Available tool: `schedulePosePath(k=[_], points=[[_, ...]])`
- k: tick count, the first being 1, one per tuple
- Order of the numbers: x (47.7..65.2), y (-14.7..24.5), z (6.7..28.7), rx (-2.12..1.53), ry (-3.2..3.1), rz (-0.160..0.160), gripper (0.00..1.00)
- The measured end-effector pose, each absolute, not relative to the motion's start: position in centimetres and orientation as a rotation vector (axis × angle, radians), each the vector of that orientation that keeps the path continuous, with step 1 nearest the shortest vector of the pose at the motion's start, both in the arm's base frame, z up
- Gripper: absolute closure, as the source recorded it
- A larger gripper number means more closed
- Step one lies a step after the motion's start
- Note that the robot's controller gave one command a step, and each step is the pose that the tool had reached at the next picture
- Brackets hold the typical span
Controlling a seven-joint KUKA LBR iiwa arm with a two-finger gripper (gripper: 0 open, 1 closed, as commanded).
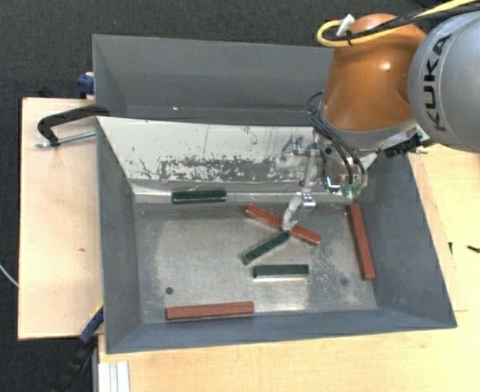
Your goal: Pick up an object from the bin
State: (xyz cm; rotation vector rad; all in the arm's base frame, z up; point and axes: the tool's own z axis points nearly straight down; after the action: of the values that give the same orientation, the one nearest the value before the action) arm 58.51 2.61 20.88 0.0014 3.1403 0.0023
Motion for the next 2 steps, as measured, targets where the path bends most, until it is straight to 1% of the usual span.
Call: schedulePosePath(k=[1, 2], points=[[58.7, 2.1, 16.5, 0.058, 3.132, 0.003, 0.00], [58.7, 3.0, 8.5, 0.356, 3.124, -0.001, 1.00]])
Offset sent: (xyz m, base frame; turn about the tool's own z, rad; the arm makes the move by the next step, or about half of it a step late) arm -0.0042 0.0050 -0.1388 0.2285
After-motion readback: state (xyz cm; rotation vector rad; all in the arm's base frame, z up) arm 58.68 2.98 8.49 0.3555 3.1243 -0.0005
